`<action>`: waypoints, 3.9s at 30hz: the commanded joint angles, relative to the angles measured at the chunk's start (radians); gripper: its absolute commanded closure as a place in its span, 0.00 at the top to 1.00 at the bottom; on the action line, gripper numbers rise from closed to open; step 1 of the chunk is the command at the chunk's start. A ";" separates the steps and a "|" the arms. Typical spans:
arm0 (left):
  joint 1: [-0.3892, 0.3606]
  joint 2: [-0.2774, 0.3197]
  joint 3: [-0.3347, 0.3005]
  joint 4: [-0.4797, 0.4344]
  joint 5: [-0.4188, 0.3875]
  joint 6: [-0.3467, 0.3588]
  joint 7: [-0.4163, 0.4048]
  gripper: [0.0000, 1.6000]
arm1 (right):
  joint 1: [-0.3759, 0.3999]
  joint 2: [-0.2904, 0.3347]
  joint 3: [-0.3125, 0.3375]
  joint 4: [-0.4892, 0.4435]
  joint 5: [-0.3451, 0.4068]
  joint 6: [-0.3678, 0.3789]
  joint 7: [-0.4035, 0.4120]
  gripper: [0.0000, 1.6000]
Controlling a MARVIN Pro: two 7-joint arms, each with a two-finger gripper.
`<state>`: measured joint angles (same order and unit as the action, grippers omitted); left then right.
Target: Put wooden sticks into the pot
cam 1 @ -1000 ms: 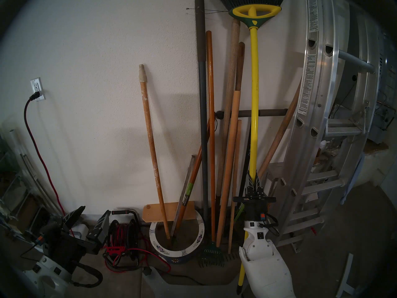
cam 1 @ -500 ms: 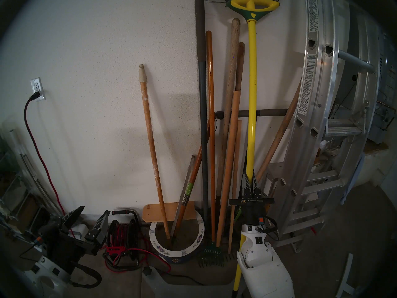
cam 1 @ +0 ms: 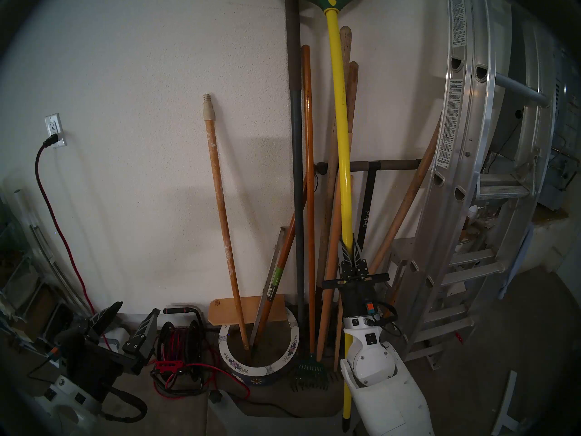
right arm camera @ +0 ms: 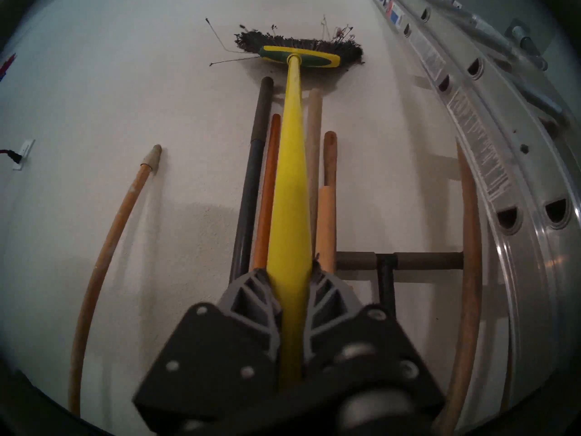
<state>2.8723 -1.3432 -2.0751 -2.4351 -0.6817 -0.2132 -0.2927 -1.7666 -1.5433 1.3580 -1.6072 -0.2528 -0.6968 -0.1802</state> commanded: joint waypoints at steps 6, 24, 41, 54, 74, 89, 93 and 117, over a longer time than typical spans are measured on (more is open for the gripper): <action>0.007 -0.025 -0.009 -0.008 -0.003 0.004 -0.026 1.00 | 0.114 0.000 -0.096 -0.077 0.043 0.167 0.042 0.00; 0.007 -0.051 -0.019 -0.008 -0.004 0.017 -0.059 1.00 | 0.244 -0.044 -0.097 -0.045 0.054 0.350 0.127 0.00; 0.007 -0.071 -0.027 -0.008 -0.004 0.030 -0.083 1.00 | 0.373 -0.085 -0.063 0.117 0.041 0.451 0.223 0.00; 0.007 -0.082 -0.030 -0.008 -0.003 0.039 -0.096 1.00 | 0.464 -0.119 -0.052 0.173 0.011 0.515 0.276 0.00; 0.007 -0.096 -0.036 -0.008 -0.003 0.050 -0.113 1.00 | 0.539 -0.149 0.002 0.162 -0.041 0.561 0.359 0.00; 0.007 -0.107 -0.041 -0.008 -0.002 0.056 -0.127 1.00 | 0.640 -0.202 -0.012 0.232 -0.075 0.598 0.411 0.00; 0.007 -0.110 -0.042 -0.008 -0.002 0.056 -0.130 1.00 | 0.645 -0.216 -0.011 0.250 -0.081 0.595 0.417 0.00; 0.007 -0.130 -0.048 -0.008 0.002 0.061 -0.152 1.00 | 0.666 -0.246 0.014 0.582 -0.025 0.375 0.368 0.00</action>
<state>2.8723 -1.4665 -2.1241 -2.4352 -0.6843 -0.1513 -0.4433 -1.1169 -1.7568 1.3747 -1.0414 -0.2935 -0.2264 0.2222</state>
